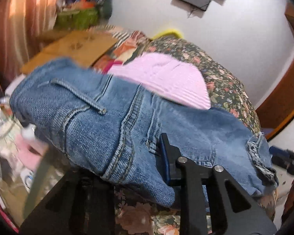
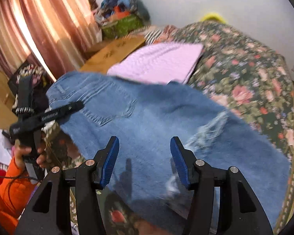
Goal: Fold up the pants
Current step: 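Grasp the jeans waistband with the left gripper and lift it up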
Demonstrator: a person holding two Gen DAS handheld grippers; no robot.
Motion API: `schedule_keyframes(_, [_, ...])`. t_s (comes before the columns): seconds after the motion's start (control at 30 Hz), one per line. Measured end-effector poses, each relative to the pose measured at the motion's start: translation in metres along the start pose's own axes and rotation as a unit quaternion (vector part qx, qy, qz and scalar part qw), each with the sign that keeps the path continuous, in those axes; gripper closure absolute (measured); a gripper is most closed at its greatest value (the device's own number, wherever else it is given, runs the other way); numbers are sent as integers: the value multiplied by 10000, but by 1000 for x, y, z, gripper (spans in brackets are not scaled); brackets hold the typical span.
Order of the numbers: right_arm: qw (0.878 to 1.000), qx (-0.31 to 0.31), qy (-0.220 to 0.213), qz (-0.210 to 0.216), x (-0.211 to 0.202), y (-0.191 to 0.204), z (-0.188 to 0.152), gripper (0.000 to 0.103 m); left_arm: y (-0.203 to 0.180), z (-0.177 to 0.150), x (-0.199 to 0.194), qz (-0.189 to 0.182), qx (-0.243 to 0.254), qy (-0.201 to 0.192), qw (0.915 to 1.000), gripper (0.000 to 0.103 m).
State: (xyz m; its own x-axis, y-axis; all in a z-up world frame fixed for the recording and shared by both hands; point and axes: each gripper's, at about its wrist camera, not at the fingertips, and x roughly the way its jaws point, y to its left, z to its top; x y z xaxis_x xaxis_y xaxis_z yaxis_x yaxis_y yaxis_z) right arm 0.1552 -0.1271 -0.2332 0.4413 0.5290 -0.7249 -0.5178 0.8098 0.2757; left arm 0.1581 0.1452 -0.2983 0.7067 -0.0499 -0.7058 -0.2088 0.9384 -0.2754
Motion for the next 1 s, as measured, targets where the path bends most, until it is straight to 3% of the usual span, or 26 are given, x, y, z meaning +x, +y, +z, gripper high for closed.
schedule_keyframes(0.23, [9962,555,-343,-569,-44,-49,-16,52,-25,7,-36,308,661,-331,9968,79])
schedule_keyframes(0.4, [9905,1019,-26,-919,-41,-84,-49,52,-45,19,-63,224,853,-666,9939,81])
schedule_keyframes(0.5, [9893,1176,158,-853,-34,-94,-66,52,-63,29,-75,150,1013,-847,9911,82])
schedule_keyframes(0.73, [9899,1197,-59,-761,-31,-94,-75,46,-116,50,-93,-189,1393,-1166,9832,86])
schedule_keyframes(1.0, [9912,1158,-191,-612,-32,-96,-81,46,-192,58,-100,-680,2025,-1316,9680,89])
